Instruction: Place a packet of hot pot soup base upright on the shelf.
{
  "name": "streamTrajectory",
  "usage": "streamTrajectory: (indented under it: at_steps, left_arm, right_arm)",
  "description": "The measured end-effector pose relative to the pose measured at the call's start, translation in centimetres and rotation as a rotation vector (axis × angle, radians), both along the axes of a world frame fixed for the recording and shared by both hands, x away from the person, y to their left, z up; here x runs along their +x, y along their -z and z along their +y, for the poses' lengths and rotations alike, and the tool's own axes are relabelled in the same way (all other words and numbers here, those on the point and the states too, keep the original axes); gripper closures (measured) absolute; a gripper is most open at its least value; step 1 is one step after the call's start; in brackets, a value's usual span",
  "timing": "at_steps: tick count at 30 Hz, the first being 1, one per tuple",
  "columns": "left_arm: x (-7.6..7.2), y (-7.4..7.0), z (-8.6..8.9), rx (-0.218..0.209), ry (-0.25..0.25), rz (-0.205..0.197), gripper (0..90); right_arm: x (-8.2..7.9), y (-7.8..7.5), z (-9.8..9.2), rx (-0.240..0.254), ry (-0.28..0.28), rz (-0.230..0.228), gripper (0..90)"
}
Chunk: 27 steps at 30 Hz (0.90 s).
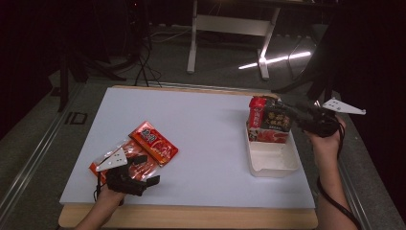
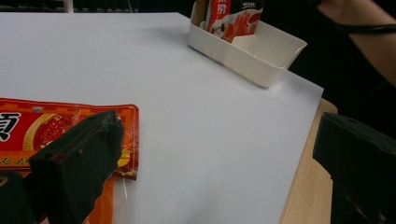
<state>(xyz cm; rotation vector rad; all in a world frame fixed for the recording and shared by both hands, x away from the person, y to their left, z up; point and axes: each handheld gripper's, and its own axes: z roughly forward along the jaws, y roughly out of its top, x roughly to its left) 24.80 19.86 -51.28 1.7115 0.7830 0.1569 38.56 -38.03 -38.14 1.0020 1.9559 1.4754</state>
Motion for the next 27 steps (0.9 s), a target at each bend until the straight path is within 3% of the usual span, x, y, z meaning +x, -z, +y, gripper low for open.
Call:
streamTrajectory:
  at_steps: [6, 11, 12, 19, 27]
  left_arm:
    - [0.0, 0.1, -0.1, 0.009, 0.006, -0.003, 1.7]
    - [0.0, 0.2, -0.1, 0.025, 0.010, -0.006, 1.7]
    - [0.0, 0.2, -0.1, 0.027, 0.010, -0.009, 1.7]
    - [0.1, 0.1, 0.0, 0.031, 0.009, -0.007, 1.7]
    - [0.1, 0.1, 0.1, 0.058, 0.011, -0.016, 1.7]
  right_arm:
    - [-2.0, -1.9, 1.3, -0.003, 0.009, -0.036, 32.4]
    - [-2.9, -2.2, 2.1, -0.011, 0.021, -0.037, 29.6]
    - [-3.8, -2.0, 2.9, -0.011, 0.031, -0.025, 28.5]
    - [-5.4, -1.3, 4.3, -0.005, 0.030, -0.005, 27.9]
    - [-7.1, 0.9, 6.3, 0.003, 0.032, 0.050, 20.6]
